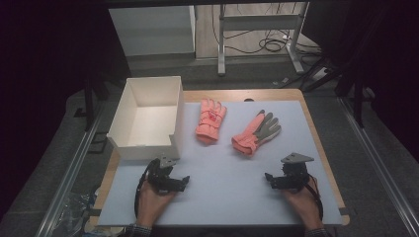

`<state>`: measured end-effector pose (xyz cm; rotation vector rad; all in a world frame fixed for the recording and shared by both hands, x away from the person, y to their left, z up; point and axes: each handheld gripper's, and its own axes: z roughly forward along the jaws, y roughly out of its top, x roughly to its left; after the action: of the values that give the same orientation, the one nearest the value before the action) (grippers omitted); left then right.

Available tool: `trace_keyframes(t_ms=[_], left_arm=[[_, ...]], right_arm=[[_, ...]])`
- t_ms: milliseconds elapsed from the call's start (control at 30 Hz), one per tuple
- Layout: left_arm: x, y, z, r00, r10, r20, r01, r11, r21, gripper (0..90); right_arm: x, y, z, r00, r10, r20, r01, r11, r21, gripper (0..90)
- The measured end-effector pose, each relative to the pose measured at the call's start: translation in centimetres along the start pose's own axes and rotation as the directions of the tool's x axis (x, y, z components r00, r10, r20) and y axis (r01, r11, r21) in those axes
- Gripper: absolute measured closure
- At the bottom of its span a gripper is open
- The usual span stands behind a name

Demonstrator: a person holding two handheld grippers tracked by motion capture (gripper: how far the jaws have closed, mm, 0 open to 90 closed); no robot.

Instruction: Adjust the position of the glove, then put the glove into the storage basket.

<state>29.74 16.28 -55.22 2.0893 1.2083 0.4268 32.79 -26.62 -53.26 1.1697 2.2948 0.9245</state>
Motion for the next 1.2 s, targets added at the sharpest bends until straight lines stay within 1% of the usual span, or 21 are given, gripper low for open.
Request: trace_keyframes(t_ms=[167, 833, 1000, 1067, 1100, 1167, 1200], left_arm=[[0.0, 0.0, 0.0, 1.0, 0.005, 0.0, -0.005, 1.0, 0.005, 2.1], [0.0, 0.0, 0.0, 1.0, 0.004, 0.001, -0.004, 1.0, 0.003, 2.1], [0.0, 0.0, 0.0, 1.0, 0.005, 0.001, -0.005, 1.0, 0.003, 2.1], [0.0, 0.0, 0.0, 1.0, 0.004, 0.001, -0.004, 1.0, 0.003, 2.1], [0.0, 0.0, 0.0, 1.0, 0.004, 0.001, -0.004, 1.0, 0.003, 2.1], [0.0, 0.0, 0.0, 1.0, 0.004, 0.001, -0.004, 1.0, 0.003, 2.1], [0.0, 0.0, 0.0, 1.0, 0.004, 0.001, -0.004, 1.0, 0.003, 2.1]], right_arm=[[0.0, 0.0, 0.0, 1.0, -0.001, 0.0, 0.001, 1.0, -0.001, 7.9], [0.0, 0.1, -0.1, 1.0, 0.0, -0.002, 0.0, 1.0, 0.006, 8.1], [-0.1, 0.2, -0.1, 1.0, -0.001, -0.006, 0.001, 1.0, 0.007, 9.7], [-0.2, 0.3, -0.2, 0.9999, 0.001, -0.013, -0.001, 1.0, 0.011, 11.4], [-0.4, 0.5, -0.3, 0.9996, 0.018, -0.023, -0.018, 1.0, 0.011, 11.9], [-0.5, 0.6, -0.3, 0.9994, 0.024, -0.026, -0.023, 1.0, 0.009, 11.9], [-0.8, 1.1, -0.5, 0.9986, 0.042, -0.033, -0.042, 0.999, -0.008, 11.9]])
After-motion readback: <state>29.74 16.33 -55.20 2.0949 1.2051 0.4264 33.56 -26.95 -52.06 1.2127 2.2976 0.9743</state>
